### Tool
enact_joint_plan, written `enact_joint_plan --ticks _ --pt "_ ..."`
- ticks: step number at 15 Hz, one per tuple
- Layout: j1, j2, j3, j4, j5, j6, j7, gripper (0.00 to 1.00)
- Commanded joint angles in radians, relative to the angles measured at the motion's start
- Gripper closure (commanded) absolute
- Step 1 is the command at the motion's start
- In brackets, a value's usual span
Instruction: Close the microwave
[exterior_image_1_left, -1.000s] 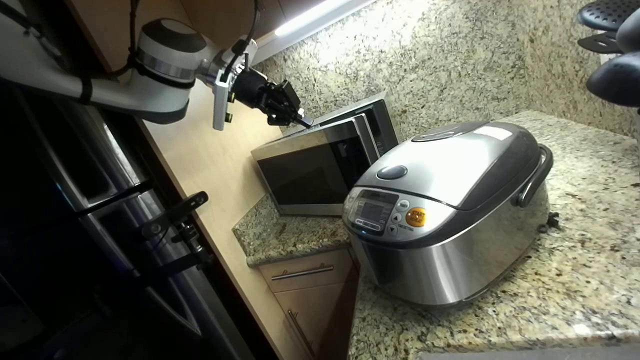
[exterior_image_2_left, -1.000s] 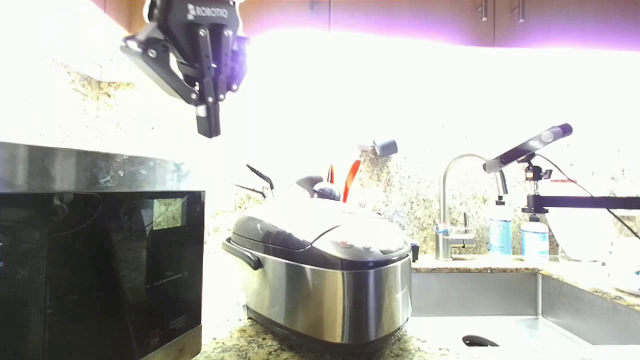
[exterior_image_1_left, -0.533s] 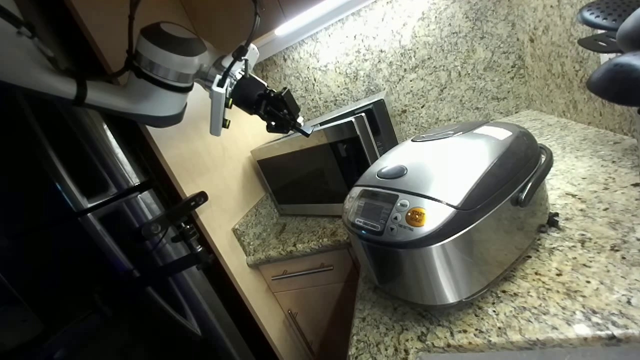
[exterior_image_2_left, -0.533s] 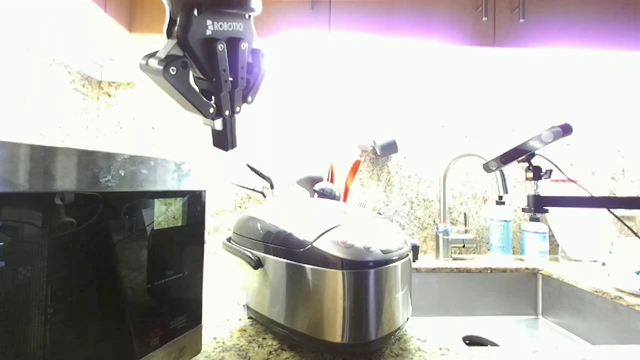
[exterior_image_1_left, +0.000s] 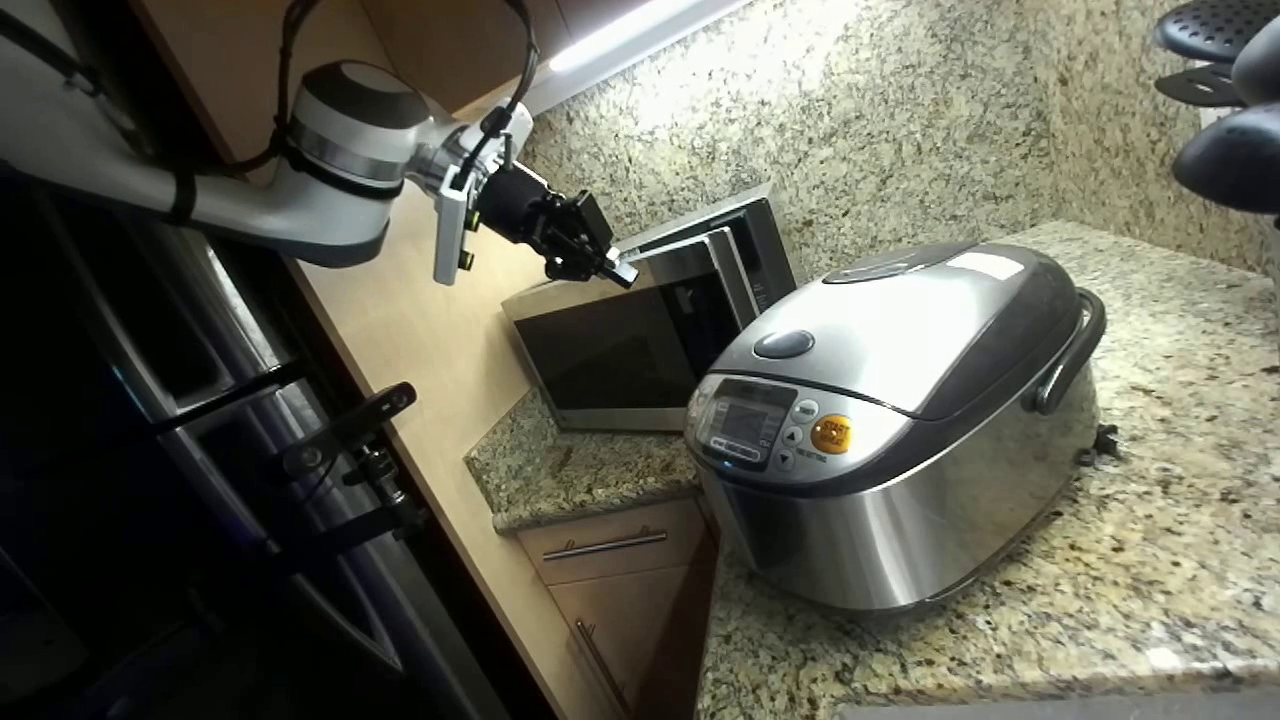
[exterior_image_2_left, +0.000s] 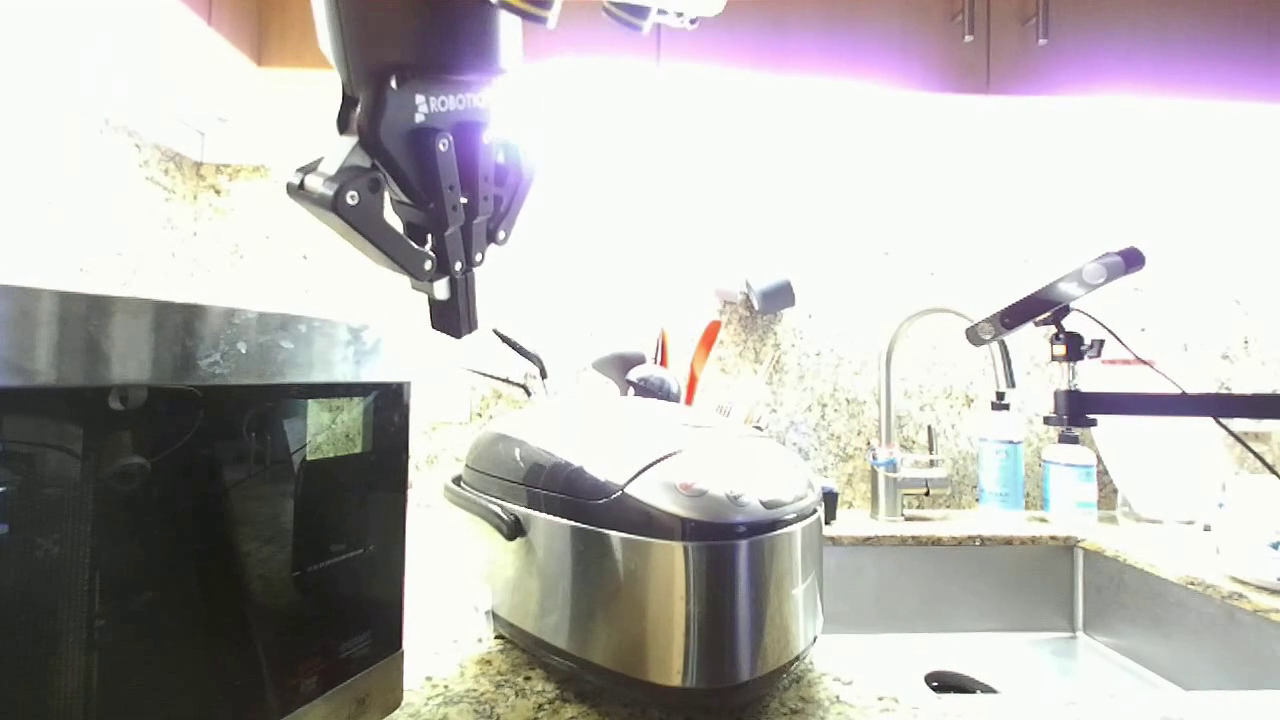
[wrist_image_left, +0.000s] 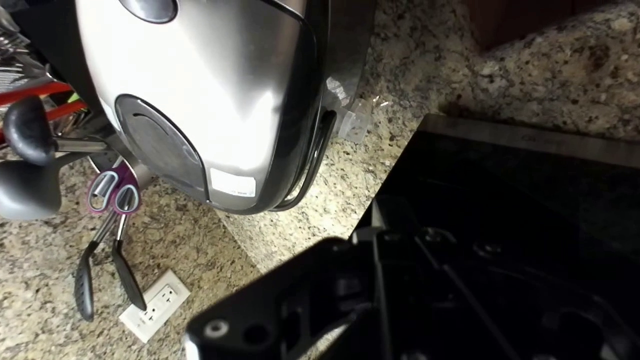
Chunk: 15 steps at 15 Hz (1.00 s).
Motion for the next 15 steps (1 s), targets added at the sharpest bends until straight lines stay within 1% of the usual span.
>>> enact_joint_plan --ticks 1,3,7,11,15 --pt "-0.020 0.058 0.012 0.074 -0.021 0.018 -0.009 1.00" --pt "-0.022 0.088 0.009 0.103 -0.031 0.062 -0.020 1.00" --pt "-0.058 0.151 0.024 0.146 0.024 0.194 -0.072 1.00" --pt "-0.076 0.206 0.015 0.181 0.056 0.295 -0.130 1.00" --pt "-0.073 0.239 0.005 0.230 0.071 0.353 -0.189 1.00"
